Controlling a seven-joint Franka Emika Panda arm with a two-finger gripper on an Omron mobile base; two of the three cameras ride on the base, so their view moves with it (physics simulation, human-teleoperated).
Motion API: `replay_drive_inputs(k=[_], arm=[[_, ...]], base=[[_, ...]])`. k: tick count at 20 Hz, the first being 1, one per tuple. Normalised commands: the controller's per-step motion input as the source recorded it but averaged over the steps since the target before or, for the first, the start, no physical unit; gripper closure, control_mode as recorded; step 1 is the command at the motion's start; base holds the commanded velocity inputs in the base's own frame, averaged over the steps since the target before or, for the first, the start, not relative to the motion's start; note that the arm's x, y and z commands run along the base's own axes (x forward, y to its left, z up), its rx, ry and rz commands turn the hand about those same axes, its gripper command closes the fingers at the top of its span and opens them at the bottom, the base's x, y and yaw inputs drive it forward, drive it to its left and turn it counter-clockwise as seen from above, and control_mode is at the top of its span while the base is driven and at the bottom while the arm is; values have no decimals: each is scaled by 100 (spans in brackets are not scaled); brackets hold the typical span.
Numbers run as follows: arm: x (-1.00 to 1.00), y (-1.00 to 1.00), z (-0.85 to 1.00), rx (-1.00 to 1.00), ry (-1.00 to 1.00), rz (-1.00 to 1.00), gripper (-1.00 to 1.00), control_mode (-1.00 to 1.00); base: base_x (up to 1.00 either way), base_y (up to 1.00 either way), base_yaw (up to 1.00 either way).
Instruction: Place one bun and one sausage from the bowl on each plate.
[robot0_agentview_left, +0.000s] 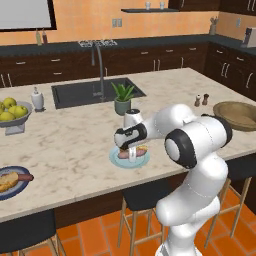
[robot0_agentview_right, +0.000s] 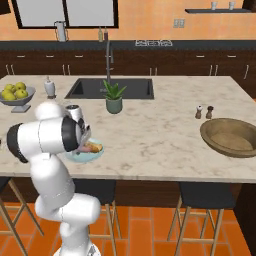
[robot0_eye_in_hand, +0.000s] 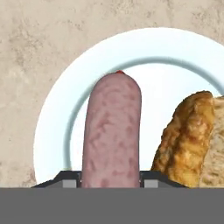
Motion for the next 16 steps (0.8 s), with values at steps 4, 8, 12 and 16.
replay_drive_inputs(k=[4,8,12,16], arm=[[36,16,-70,0,0,-24,100,-100],[-2,-2,-28,7,-14,-13,-100,-100],[-46,-7,13,19,-33,-10,-100,-100],[-16,0,16,13,-24,-9,-100,-100]], base=[[0,0,0],[0,0,0],[0,0,0],[0,0,0]])
